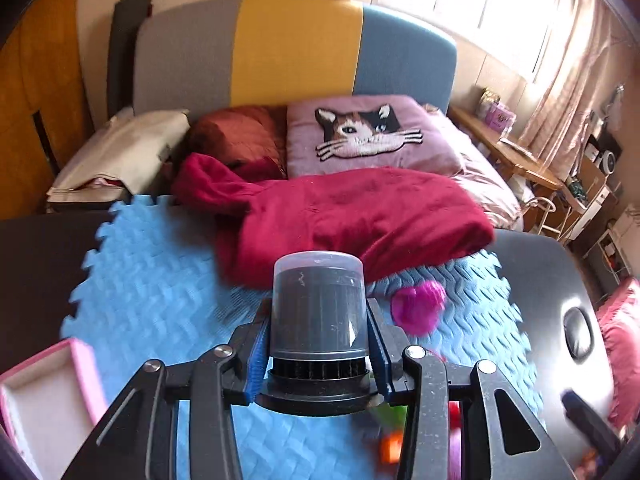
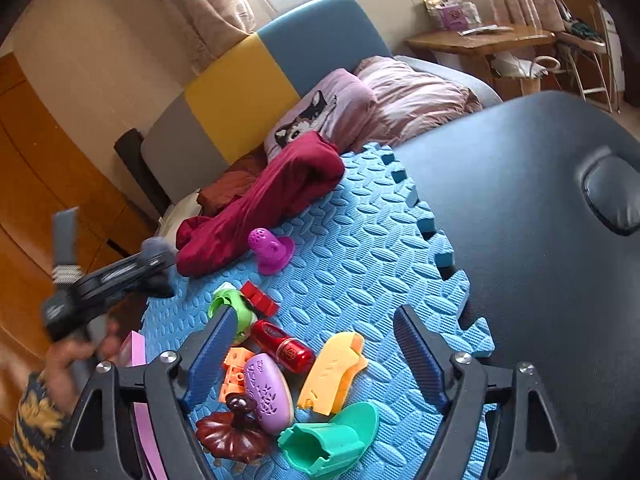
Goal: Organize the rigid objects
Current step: 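Carry the cylinder into the tray with the left gripper while the right gripper grasps the magenta suction toy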
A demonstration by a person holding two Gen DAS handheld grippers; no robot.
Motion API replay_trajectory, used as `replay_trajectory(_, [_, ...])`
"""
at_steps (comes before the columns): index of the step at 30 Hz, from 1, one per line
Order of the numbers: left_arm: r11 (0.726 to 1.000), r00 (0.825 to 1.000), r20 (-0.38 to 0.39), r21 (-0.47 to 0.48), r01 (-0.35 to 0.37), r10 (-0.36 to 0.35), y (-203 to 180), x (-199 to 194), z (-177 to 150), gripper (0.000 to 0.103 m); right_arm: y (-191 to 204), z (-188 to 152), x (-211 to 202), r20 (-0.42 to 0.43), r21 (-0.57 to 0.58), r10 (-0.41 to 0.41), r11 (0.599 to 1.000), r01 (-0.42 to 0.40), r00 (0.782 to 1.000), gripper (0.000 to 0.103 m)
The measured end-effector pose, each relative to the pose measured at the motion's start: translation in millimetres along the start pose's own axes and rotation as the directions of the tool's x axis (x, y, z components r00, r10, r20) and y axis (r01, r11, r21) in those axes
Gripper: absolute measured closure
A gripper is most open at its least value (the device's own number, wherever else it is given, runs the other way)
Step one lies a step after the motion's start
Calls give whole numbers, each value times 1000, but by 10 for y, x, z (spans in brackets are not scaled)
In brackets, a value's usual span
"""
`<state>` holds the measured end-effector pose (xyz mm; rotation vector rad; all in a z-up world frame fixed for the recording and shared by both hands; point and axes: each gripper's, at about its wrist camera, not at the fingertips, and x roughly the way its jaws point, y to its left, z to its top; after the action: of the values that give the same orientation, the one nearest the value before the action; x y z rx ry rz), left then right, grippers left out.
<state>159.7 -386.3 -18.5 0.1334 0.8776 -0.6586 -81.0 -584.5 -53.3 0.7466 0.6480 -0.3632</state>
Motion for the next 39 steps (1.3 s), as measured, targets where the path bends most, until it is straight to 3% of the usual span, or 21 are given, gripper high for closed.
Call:
replay_trajectory(4, [1000,1000,25,-18,1,0,183,-421,-339,59,21,-8,17,-6,-18,-24,1000,24,1000,32])
replay_trajectory(6, [1000,999,32,-20,-6,7,296,-609,-530,59,54,-18,36,-12,-37,-47,998,46,999,42])
replay_trajectory(11, [999,998,52,-39,-20,22,597,-968,-922,59,168,-48,136,-59,-87,-59,995,54,997,56])
replay_trajectory(17, [995,998,45,-91,-44,48,1027,-1156,-1229,59,617,93,346,-88,-192,-63,980,45,994,56])
replay_trajectory(22, [989,997,48,-132,-59,66,1287,-1237,-1401,59,985,374,818,-138,-250,-107,966,70,985,56])
replay_trajectory(28, [977,995,40,-199,-77,87,1611,-1289,-1537,59,1169,632,1519,-178,-274,-249,942,195,952,56])
replay_trajectory(31, [969,995,27,-227,-92,100,1762,-1286,-1588,59,1111,649,1920,-276,-288,-318,928,238,907,57])
replay_trajectory(32, [967,994,25,-235,-96,105,1794,-1292,-1605,59,1082,636,2005,-289,-289,-344,921,261,893,68])
replay_trajectory(39, [949,991,9,-288,-127,136,2045,-1295,-1685,59,1250,542,1757,-174,-382,-348,886,262,921,70])
